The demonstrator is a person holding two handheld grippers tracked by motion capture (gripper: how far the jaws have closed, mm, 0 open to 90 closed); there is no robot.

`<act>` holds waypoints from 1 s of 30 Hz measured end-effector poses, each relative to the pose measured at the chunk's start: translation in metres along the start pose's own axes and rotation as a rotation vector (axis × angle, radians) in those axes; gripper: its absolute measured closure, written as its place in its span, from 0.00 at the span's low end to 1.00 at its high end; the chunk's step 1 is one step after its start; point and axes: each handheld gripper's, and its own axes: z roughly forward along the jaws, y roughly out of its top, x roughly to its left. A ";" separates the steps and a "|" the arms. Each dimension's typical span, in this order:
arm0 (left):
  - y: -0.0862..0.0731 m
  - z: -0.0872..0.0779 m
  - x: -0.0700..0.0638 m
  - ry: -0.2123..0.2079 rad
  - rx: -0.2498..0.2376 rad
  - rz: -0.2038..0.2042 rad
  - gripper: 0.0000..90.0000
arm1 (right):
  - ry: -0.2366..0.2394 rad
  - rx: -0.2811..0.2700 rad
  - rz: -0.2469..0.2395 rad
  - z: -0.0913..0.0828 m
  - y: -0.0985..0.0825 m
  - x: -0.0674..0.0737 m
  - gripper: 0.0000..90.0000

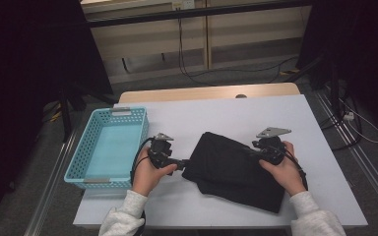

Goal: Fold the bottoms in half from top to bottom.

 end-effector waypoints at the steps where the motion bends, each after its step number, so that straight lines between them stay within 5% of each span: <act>1: 0.000 0.000 0.000 0.001 0.005 0.004 0.16 | 0.013 0.005 0.007 0.001 -0.001 0.000 0.57; 11: -0.002 0.000 0.001 0.004 0.010 -0.001 0.16 | 0.057 0.045 -0.008 0.006 -0.002 0.005 0.94; 30: 0.000 -0.001 -0.002 0.001 -0.002 0.006 0.16 | 0.105 0.018 0.073 -0.032 -0.002 -0.001 0.95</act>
